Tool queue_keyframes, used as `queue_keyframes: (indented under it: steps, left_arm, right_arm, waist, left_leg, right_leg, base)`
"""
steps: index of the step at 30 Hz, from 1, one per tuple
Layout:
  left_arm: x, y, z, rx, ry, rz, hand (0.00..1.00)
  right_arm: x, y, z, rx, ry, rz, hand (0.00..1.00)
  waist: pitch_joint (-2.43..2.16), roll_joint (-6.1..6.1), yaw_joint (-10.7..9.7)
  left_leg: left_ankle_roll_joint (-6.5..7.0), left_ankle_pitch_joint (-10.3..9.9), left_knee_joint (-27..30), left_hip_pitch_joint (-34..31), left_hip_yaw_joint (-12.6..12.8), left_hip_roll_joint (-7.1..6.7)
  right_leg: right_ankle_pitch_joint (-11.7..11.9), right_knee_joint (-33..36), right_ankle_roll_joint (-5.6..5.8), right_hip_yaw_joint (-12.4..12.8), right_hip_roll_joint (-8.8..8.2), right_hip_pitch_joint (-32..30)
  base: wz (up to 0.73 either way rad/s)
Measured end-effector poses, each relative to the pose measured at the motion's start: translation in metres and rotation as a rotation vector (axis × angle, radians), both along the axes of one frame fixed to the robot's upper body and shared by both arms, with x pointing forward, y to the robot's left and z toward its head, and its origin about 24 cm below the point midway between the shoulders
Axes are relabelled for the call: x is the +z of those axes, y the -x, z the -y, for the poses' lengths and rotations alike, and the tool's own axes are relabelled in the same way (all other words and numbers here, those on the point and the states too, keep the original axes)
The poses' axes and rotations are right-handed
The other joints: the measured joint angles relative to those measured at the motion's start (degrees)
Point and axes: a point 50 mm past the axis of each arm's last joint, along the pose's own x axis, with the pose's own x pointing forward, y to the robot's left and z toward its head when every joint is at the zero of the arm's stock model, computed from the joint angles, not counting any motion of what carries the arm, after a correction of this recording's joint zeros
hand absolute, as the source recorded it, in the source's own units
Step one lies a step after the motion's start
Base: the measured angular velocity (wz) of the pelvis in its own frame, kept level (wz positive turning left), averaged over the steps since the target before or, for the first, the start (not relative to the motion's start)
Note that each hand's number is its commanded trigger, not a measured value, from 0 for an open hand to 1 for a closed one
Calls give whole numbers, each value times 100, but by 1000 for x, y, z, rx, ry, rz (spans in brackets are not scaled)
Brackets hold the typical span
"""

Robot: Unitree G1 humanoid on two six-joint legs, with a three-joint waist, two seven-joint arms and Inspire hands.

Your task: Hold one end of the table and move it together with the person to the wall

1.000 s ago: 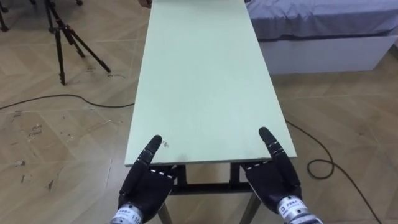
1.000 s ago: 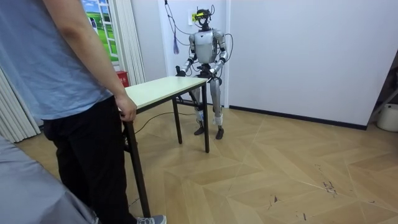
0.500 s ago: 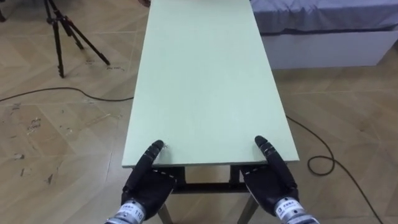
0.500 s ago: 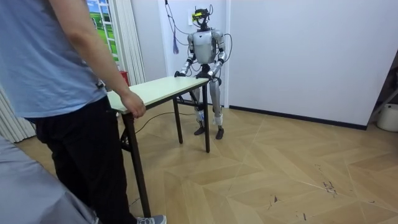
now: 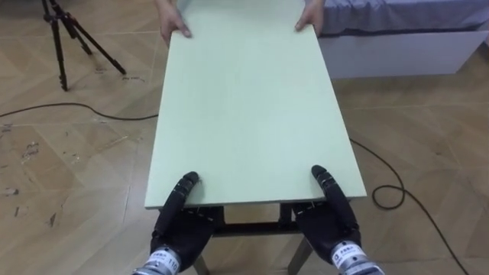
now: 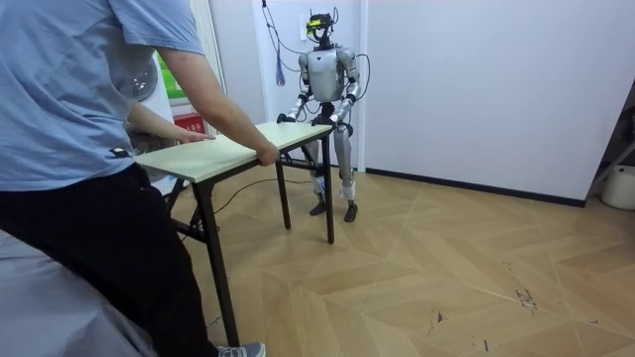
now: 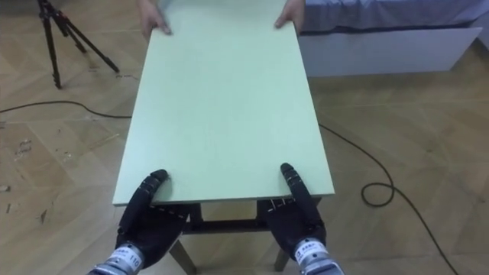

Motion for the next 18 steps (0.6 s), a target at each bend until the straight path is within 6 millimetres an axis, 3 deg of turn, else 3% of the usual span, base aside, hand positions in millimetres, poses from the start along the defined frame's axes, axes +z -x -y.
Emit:
queue_keyframes:
  steps: [13, 18]
  left_arm:
    - [0, -1, 1, -13, -39, 7, 100]
    - [7, -3, 3, -21, -57, 54, 100]
  right_arm:
    - [1, -1, 0, -2, 9, 9, 100]
    - [13, -1, 1, -9, 16, 65, 100]
  waist:
    - [2, 26, 40]
    - [-7, 83, 209]
  left_leg:
    - [0, 0, -27, 0, 34, -4]
    - [0, 0, -25, -73, 139, 5]
  right_leg:
    - [1, 19, 0, -7, 21, -34]
    - [15, 47, -10, 36, 30, -136]
  base:
    - [0]
    - [-5]
